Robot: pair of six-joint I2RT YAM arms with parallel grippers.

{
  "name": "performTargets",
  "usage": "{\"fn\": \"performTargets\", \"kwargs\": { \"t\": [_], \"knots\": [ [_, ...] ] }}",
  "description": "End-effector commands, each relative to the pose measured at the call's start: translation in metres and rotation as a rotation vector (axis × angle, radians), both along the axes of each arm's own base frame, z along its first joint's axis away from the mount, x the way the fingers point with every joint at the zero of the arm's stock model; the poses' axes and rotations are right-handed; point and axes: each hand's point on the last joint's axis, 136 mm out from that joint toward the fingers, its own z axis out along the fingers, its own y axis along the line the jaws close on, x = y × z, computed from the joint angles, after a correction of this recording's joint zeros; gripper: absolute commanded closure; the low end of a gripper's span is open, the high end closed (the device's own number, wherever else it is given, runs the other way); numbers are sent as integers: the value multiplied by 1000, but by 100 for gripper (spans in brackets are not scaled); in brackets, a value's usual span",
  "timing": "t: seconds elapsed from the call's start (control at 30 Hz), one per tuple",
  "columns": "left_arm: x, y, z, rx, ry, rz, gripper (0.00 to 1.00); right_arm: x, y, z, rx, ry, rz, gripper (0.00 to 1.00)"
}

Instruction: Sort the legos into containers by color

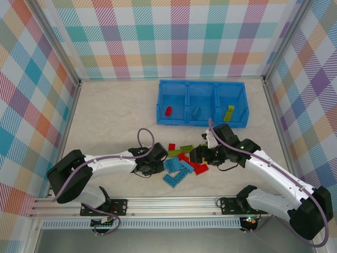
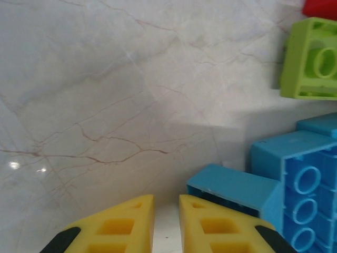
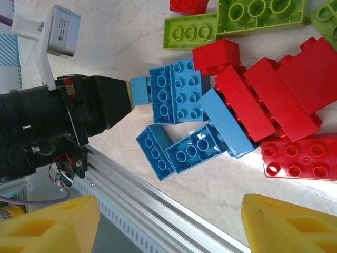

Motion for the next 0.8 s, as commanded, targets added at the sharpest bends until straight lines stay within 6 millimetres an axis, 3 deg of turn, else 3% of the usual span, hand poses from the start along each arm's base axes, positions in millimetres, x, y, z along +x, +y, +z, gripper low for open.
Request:
{"fn": "performTargets", "kwargs": {
  "t": [0.0, 0.1, 0.2, 0.3, 0.6, 0.77],
  "knots": [
    [9, -18, 32, -138, -116, -34, 79, -5, -4, -3, -11, 14, -11, 28],
    [14, -17, 56, -187, -219, -50, 70, -5, -2, -2, -3, 13, -13, 28],
    [16, -15, 68, -223, -265, -42, 56, -5, -3, -3, -4, 15, -14, 28],
    [13, -11, 61, -175, -226, -43, 45, -5, -2, -2, -2, 16, -15, 28],
    [8, -29, 36, -161, -140, -103, 41, -6, -5, -2, -6, 18, -24, 27],
    [4, -20, 18, -69, -90, -106, 42, -7, -6, -4, -9, 24, -31, 27]
  ]
}}
